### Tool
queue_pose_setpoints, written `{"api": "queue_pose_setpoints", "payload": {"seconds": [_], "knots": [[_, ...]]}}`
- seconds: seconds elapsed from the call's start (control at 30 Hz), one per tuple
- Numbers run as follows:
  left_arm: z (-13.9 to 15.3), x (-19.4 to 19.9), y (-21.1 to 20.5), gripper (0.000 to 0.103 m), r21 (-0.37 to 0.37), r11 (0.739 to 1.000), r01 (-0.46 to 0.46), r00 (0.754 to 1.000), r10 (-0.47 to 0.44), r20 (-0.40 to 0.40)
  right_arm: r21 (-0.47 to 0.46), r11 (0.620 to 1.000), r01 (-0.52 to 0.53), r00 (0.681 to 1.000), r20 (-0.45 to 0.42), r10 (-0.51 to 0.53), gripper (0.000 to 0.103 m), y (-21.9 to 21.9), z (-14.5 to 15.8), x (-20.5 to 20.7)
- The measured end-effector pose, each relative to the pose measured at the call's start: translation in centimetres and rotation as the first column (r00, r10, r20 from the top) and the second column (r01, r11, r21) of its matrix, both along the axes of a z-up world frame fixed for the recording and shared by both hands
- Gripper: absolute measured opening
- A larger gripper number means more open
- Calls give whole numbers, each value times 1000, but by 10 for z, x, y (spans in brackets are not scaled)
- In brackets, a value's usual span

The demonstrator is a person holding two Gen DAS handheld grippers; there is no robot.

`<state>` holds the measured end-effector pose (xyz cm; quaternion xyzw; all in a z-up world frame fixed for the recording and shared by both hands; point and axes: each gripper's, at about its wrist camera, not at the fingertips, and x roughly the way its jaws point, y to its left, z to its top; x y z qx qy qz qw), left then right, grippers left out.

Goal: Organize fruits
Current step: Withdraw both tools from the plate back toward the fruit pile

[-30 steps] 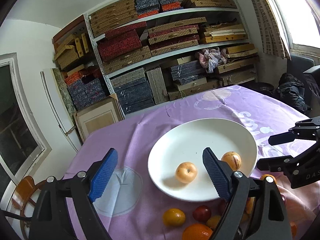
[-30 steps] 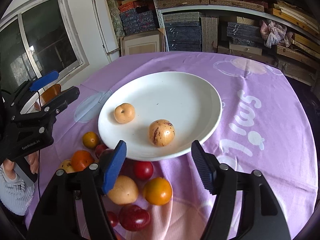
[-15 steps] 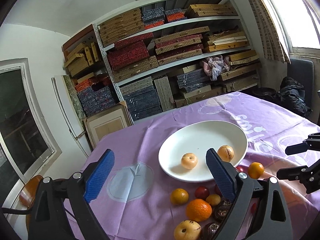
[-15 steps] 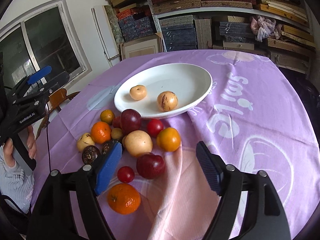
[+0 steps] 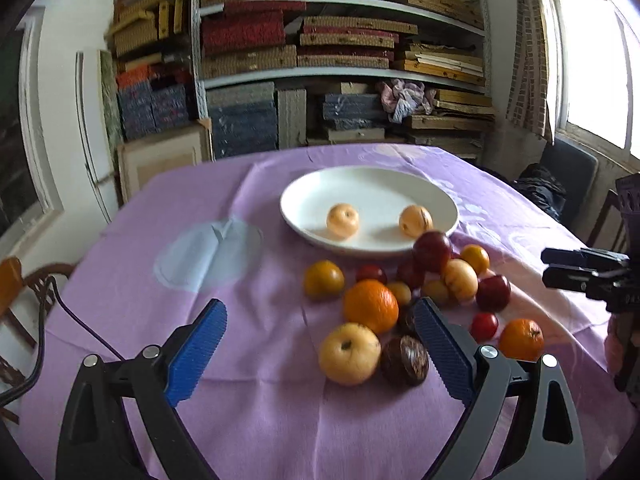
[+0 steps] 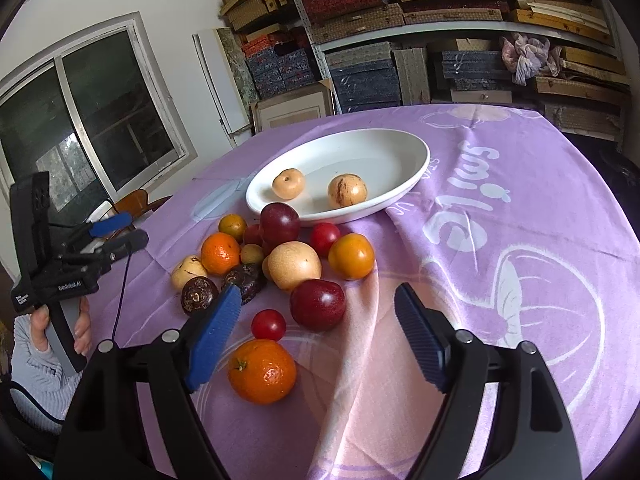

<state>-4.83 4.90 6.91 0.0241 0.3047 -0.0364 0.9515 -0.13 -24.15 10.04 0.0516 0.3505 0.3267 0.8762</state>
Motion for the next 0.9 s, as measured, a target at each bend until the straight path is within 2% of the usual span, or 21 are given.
{"api": "queue_pose_setpoints", "payload": {"seconds": [0.17,0.33,0.47,0.7,0.9], "knots": [[-31,-5,8,95,-16,999,33,995,-35,-93,-7,999,-48,999,-10,48,81,9,-2,-4],[-39,9,0,96,6,999,51,990,-50,-130,0,997,-75,997,-32,74,81,14,-6,-4],[-43,23,2,95,-17,998,53,986,-55,-158,1,997,-81,996,-40,80,81,15,-8,-4],[-47,38,5,75,-84,993,80,979,-94,-181,-15,996,-92,994,-53,91,88,20,-13,-5],[-48,46,9,74,-122,988,90,976,-112,-186,-23,994,-106,993,-60,104,88,23,-15,-5]]}}
